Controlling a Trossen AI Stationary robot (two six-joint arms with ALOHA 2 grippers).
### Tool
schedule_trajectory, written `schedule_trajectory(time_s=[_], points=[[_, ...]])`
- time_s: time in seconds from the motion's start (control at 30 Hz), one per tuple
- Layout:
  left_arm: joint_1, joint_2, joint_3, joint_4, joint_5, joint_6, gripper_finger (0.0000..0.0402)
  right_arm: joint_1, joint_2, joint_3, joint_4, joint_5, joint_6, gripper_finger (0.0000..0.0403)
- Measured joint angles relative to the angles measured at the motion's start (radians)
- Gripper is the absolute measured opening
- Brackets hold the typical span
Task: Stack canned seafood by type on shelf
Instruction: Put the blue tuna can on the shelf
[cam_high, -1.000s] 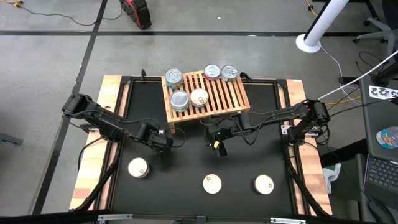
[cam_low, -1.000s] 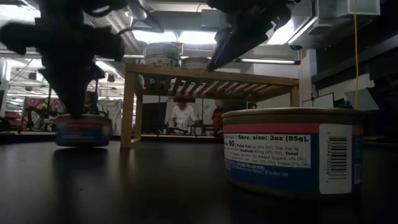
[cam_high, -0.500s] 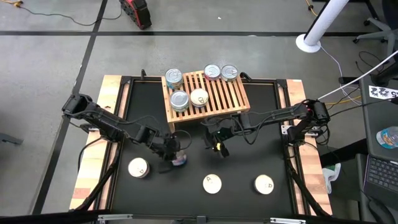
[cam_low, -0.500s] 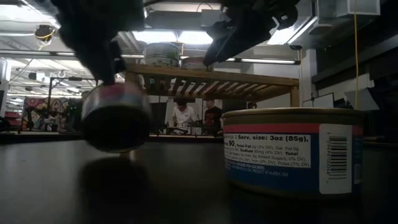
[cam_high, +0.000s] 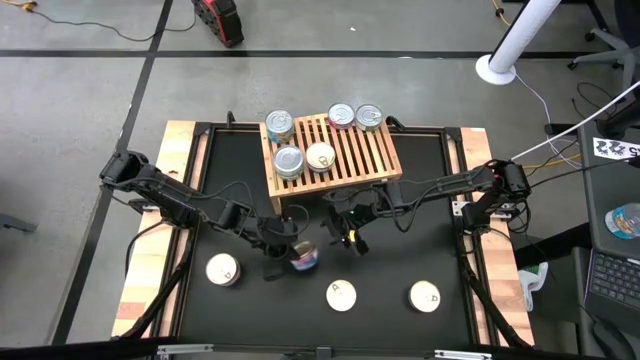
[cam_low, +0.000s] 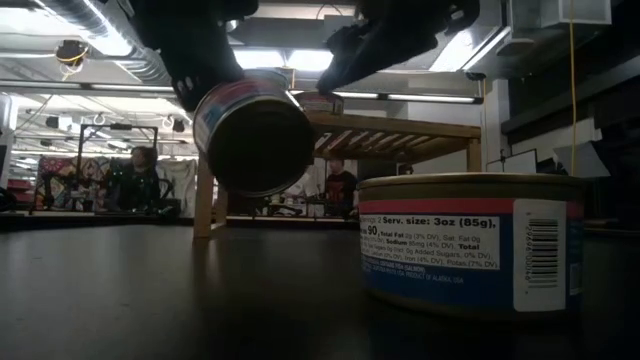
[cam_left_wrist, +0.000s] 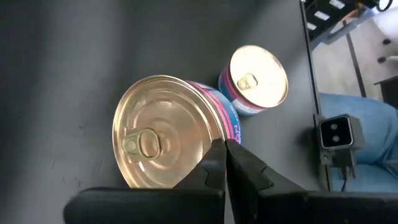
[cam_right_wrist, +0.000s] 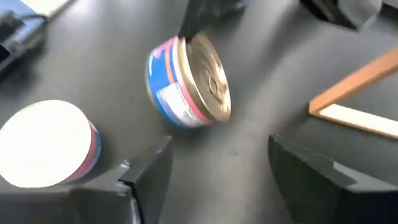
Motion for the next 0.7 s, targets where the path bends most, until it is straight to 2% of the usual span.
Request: schedule_trajectory(time_s=[0.23, 0.37, 0.7], points=[[0.009, -0.001, 0.0, 0.002, -0.018, -0.003, 0.0, 0.0, 0.0, 0.0, 0.046, -0.077, 0.0, 0.0301], [0.026, -0.001, 0.0, 0.01, -0.02, -0.002, 0.0, 0.001, 0.0, 0.0, 0.064, -0.106, 0.0, 0.0305], [0.072, -0.001, 0.001, 0.076, -0.021, 0.0, 0.0, 0.035, 0.0, 0.0, 0.072, -0.094, -0.066, 0.0305]])
